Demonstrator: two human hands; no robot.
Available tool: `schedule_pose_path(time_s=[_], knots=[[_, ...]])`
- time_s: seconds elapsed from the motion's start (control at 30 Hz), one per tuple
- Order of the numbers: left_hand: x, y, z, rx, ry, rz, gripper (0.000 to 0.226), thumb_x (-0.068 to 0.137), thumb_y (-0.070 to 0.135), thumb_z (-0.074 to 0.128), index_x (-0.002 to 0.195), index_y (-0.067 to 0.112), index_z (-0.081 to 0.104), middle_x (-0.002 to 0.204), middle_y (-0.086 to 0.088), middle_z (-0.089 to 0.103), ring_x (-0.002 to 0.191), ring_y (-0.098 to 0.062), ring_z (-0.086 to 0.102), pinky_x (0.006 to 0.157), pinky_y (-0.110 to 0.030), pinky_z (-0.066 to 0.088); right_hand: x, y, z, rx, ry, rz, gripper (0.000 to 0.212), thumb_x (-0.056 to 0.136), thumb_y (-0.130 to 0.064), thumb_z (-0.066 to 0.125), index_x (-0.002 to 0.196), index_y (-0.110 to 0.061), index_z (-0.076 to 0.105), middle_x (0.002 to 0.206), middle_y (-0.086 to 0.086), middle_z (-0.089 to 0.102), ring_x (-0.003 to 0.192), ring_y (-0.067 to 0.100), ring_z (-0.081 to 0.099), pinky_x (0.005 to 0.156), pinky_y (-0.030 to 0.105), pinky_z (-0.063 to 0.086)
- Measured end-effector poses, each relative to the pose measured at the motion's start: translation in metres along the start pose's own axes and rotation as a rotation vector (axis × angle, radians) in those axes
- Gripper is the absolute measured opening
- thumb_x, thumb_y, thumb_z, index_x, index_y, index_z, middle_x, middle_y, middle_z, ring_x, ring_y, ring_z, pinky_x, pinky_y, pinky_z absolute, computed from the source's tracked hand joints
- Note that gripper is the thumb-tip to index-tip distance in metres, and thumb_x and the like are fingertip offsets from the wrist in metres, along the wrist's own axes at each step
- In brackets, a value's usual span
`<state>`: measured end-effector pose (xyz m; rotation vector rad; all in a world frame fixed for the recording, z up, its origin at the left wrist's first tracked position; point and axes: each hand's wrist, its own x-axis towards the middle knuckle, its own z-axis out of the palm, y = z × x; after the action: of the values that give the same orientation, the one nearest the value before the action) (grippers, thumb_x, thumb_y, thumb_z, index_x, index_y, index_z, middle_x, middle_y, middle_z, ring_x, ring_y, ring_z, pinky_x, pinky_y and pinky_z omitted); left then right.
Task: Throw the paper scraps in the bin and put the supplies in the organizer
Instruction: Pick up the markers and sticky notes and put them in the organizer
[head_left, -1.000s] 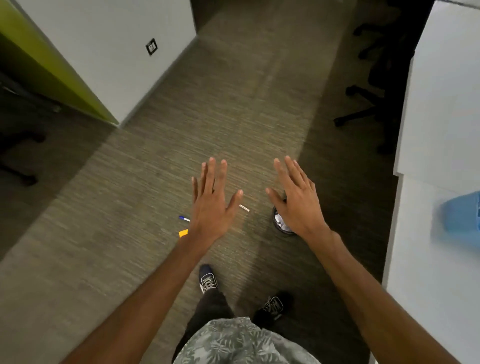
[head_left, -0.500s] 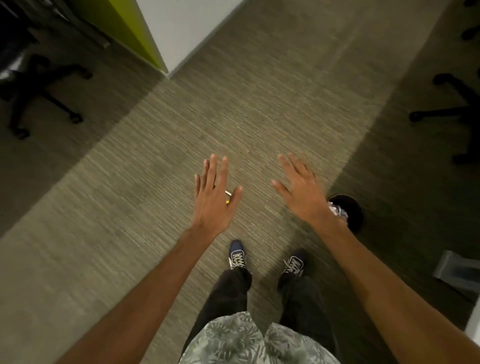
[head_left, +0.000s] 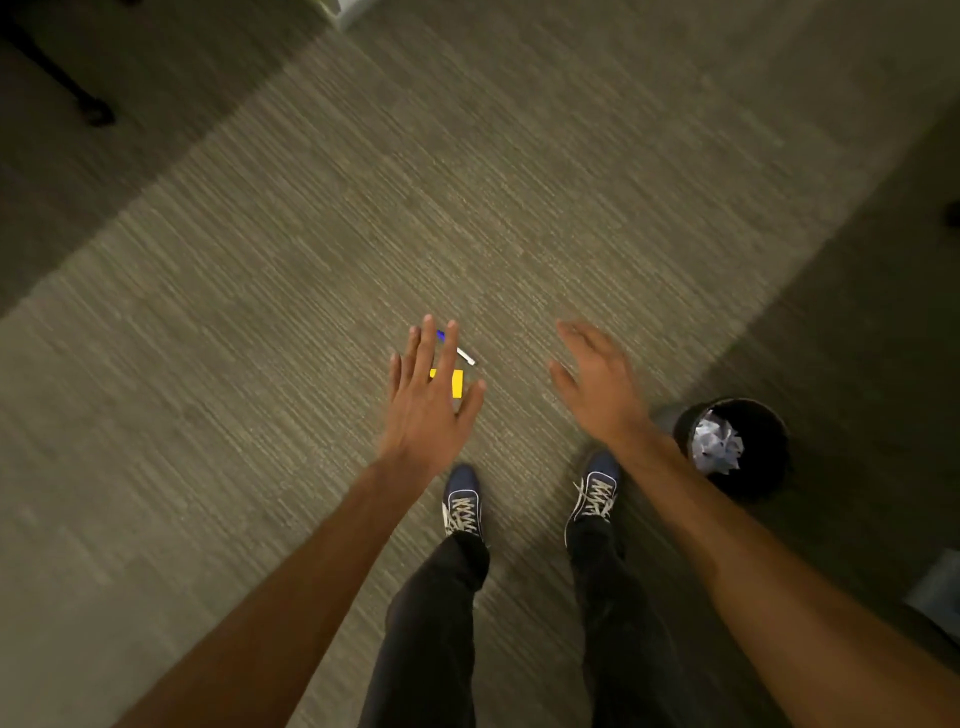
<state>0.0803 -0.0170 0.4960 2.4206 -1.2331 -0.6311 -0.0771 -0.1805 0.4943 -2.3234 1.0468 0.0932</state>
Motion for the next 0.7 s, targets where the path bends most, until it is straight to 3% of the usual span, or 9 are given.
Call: schedule_pose_path(time_s=[0.27, 0.4, 0.7], knots=[[0.063, -0.031, 0.152, 0.036, -0.061, -0.019, 0.073, 0.098, 0.053, 0.039, 0.157, 0.018, 0.015, 0.166, -0.012, 0.011, 0.153, -0.029, 0.008, 0.118, -0.057, 0.022, 0.050, 0.114, 0.104, -0.001, -0.052, 0.017, 0.049, 0.097, -0.020, 0.060, 0.143, -0.004, 0.051, 0.144, 0.017, 0.055, 0.133, 0.034, 0.051, 0.112, 0.047, 0.041], [0.093, -0.047, 0.232, 0.040, -0.071, 0.003, 0.073, 0.098, 0.052, 0.040, 0.157, 0.018, 0.015, 0.166, -0.012, 0.010, 0.153, -0.029, 0.008, 0.120, -0.055, 0.018, 0.078, 0.183, 0.161, 0.022, -0.051, 0.091, 0.045, 0.092, -0.014, 0.066, 0.135, -0.003, 0.058, 0.133, 0.019, 0.062, 0.123, 0.037, 0.058, 0.105, 0.044, 0.047], [0.149, -0.096, 0.397, 0.075, -0.106, 0.041, 0.075, 0.097, 0.057, 0.028, 0.158, 0.016, 0.011, 0.166, -0.013, 0.007, 0.153, -0.029, 0.006, 0.121, -0.055, 0.018, 0.153, 0.335, 0.284, -0.085, -0.144, 0.287, 0.045, 0.095, -0.015, 0.062, 0.140, -0.013, 0.055, 0.121, 0.019, 0.066, 0.109, 0.039, 0.063, 0.093, 0.047, 0.053]])
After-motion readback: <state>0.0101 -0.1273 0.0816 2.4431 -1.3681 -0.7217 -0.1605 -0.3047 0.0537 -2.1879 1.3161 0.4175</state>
